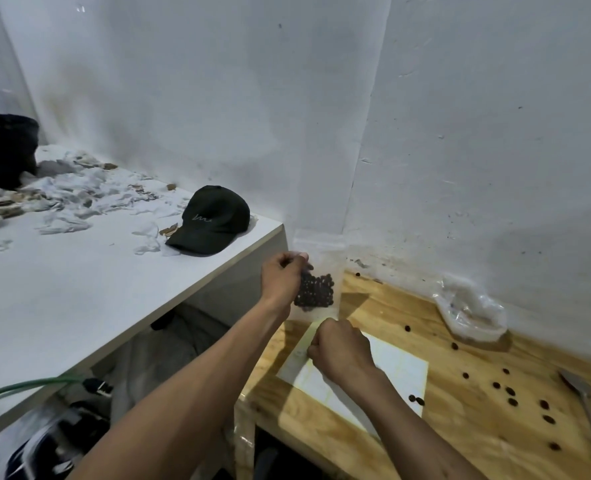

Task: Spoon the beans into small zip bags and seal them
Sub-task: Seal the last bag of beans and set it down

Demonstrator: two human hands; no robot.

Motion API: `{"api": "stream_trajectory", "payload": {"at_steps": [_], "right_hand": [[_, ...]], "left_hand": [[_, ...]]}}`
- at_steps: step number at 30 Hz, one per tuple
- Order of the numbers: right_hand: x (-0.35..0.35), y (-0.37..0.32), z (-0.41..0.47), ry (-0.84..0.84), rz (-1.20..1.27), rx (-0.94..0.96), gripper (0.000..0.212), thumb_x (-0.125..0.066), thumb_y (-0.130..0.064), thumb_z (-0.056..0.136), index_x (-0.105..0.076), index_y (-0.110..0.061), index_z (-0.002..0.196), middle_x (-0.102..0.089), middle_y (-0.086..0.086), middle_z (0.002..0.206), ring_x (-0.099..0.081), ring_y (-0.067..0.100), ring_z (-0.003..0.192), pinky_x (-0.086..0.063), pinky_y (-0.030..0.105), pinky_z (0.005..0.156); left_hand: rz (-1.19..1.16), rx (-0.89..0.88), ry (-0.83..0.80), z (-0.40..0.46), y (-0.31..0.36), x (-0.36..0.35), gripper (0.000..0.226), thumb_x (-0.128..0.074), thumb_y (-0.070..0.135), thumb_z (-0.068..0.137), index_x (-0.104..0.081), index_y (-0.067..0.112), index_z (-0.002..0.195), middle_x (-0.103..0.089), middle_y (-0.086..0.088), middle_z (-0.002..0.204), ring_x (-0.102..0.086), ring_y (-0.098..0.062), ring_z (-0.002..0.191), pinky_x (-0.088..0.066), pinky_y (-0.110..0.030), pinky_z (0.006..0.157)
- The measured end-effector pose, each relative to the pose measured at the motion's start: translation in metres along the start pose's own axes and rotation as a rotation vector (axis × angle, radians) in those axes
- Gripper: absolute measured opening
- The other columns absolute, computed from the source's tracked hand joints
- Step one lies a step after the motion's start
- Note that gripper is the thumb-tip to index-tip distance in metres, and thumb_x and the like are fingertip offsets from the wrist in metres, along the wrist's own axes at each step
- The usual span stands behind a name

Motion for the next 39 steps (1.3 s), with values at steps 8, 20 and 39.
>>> {"api": "stream_trajectory", "payload": {"at_steps": [8, 20, 39], "right_hand": [[0.001, 0.009, -0.001, -0.191, 0.357, 0.077, 0.035, -0.046, -0.010, 0.092, -0.039, -0.018, 0.058, -0.039, 0.001, 0.059, -0.035, 0.016, 0.052, -0.033, 0.035, 0.053], [0.093, 0.071, 0.017, 0.386, 0.808, -0.052, 0.013, -0.077, -0.013, 0.082, -0.072, -0.019, 0.092, -0.075, -0.001, 0.078, -0.074, 0.010, 0.067, -0.059, 0.025, 0.066], [0.105, 0.108, -0.001, 0.665, 0.768, -0.140, 0.019, -0.083, -0.028, 0.082, -0.072, -0.014, 0.090, -0.072, -0.011, 0.079, -0.067, -0.002, 0.075, -0.051, 0.012, 0.064]], "left_hand": [[0.007, -0.027, -0.064, -0.003, -0.001, 0.002, 0.022, -0.062, 0.033, 0.099, -0.071, 0.013, 0.103, -0.075, -0.004, 0.088, -0.070, -0.018, 0.090, -0.050, -0.034, 0.090], [-0.032, -0.002, -0.270, -0.035, 0.013, -0.044, 0.020, -0.062, 0.026, 0.098, -0.071, 0.009, 0.101, -0.075, -0.002, 0.078, -0.071, -0.008, 0.068, -0.046, -0.022, 0.066], [-0.064, -0.041, -0.353, -0.062, 0.022, -0.092, 0.013, -0.077, 0.016, 0.087, -0.076, 0.005, 0.094, -0.077, -0.008, 0.083, -0.071, -0.012, 0.075, -0.054, -0.018, 0.072]]}}
Point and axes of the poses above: each hand's wrist, its own z-axis towards the middle knuckle, its own x-axis out of the back of the hand, y = z × x, the point moved 5 cm from there along z, towards the middle knuckle
